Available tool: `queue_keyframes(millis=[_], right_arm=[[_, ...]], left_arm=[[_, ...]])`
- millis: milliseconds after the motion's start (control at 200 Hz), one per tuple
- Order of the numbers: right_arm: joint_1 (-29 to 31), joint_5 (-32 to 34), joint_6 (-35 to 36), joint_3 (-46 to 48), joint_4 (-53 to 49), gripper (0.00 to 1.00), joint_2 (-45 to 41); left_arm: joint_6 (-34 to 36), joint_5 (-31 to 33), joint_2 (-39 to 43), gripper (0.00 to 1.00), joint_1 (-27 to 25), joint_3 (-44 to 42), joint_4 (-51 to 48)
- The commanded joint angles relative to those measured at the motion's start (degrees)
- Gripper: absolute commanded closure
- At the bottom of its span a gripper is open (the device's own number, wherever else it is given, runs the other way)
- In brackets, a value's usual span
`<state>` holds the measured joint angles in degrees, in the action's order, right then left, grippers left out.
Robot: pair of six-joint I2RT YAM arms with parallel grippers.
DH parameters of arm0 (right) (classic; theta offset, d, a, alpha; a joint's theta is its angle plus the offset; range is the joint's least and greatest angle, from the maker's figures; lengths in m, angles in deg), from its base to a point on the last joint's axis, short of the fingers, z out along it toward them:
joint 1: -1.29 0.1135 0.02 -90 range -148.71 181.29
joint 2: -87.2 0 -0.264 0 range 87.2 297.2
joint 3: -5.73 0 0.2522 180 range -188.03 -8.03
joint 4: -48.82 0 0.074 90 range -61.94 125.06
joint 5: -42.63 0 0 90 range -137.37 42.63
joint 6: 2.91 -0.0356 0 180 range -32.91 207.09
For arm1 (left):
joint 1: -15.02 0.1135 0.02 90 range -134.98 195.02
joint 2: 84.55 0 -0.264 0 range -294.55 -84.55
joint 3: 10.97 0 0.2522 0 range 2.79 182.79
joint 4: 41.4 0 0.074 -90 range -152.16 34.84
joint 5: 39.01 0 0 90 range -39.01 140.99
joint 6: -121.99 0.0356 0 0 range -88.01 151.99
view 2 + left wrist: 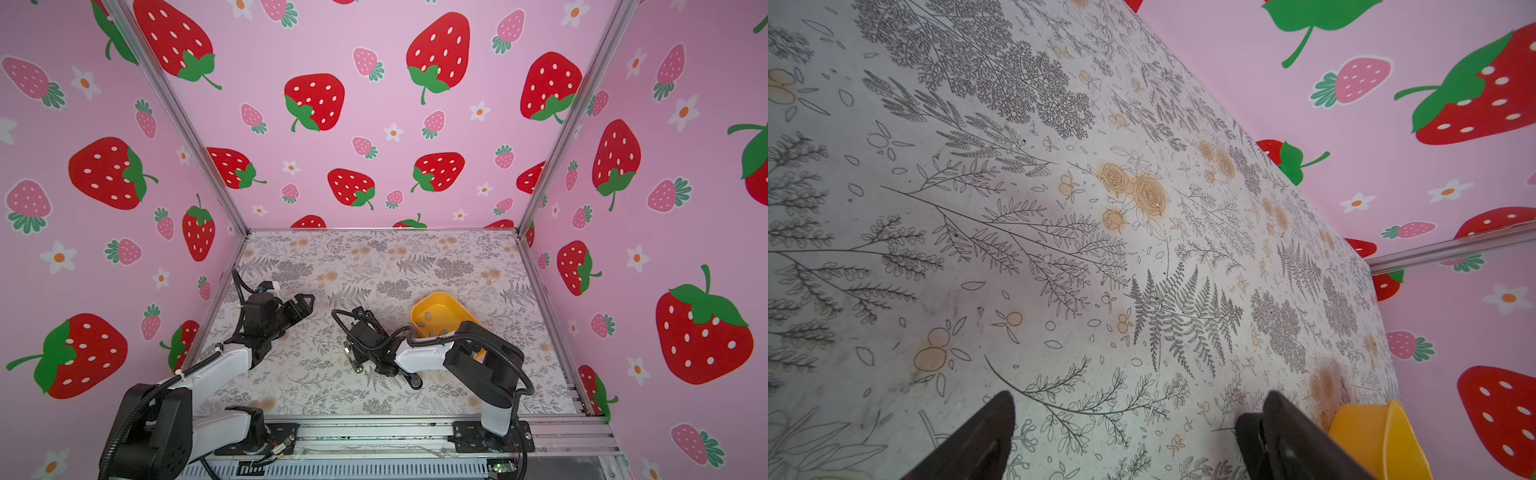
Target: Load the staples into the stapler
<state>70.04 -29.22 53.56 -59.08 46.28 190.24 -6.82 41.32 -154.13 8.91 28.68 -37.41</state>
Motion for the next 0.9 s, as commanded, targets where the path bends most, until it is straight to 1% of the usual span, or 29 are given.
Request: queue_keyframes(millis=[0,175,255,280,360,570,705,895], right_arm=[[1.53,0.37,-2.33,1.82,-3.09,1.00,-0.59],[2.18,1.53,-3.22,2.92,-3.48,0.99,-1.18],[2.26,1.53,-3.54,3.20,-3.40,0.93,-1.18],[2.26,1.51,-3.55,3.15,-3.36,0.89,-1.10],[2.26,1.50,-3.50,2.98,-3.49,0.84,-0.89],[2.26,1.46,-3.29,2.02,-4.22,0.76,-0.93],[2.26,1.75,-3.18,1.58,-4.56,0.73,-1.03],[2.26,2.09,-2.66,1.21,-5.45,0.66,-2.85]], left_arm=[[-0.05,0.14,0.50,0.06,-0.13,2.23,0.15],[0.05,0.09,0.58,0.06,-0.07,2.22,0.04],[0.05,0.11,0.75,0.06,-0.16,2.24,0.02],[0.00,0.18,0.76,0.06,-0.13,2.21,-0.05],[0.00,0.18,0.85,0.06,-0.13,2.20,-0.09],[-0.09,0.12,0.76,0.06,-0.13,2.23,-0.02],[-0.16,-0.08,0.85,0.06,-0.13,2.31,-0.03],[-0.07,-0.08,0.85,0.06,-0.10,2.32,-0.09]])
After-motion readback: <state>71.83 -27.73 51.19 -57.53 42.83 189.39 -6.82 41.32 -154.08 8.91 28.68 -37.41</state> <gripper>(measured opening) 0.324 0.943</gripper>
